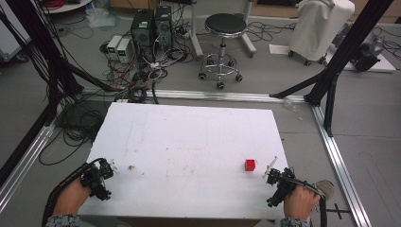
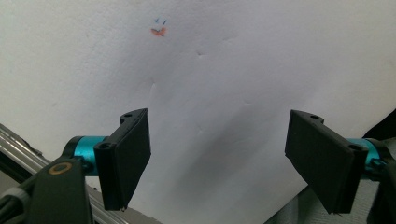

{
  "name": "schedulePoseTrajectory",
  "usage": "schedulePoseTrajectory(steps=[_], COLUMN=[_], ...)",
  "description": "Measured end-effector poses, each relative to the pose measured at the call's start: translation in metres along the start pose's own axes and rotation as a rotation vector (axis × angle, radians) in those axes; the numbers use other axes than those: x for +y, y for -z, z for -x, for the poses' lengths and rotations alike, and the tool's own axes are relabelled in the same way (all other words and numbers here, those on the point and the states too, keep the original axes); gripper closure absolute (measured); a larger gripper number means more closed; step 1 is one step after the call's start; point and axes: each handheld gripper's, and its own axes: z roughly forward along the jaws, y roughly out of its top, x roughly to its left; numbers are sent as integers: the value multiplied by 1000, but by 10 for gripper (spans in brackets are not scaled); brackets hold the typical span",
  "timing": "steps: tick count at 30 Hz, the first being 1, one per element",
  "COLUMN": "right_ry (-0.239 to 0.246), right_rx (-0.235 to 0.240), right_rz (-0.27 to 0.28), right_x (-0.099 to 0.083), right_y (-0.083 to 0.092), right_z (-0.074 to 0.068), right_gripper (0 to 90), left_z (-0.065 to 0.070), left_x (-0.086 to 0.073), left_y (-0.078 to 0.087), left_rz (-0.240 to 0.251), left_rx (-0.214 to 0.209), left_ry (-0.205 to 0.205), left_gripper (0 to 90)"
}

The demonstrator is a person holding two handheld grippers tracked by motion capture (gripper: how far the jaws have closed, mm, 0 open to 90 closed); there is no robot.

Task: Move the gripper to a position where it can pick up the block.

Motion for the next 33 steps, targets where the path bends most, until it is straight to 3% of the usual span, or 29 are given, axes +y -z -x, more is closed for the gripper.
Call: schedulePoseTrajectory(steps=[15, 21, 33], right_ry=[0, -4, 67], right_rx=[-13, -11, 2], right_rz=[-1, 45, 78], right_x=[-2, -3, -1], right_y=[-5, 0, 6], right_z=[0, 2, 22], right_gripper=[14, 13, 14], left_z=[-1, -2, -2], left_x=[-1, -2, -2], left_y=[0, -1, -3], left_rz=[13, 18, 12], left_rx=[-1, -3, -8], left_ry=[7, 11, 5], left_gripper=[227, 227, 227])
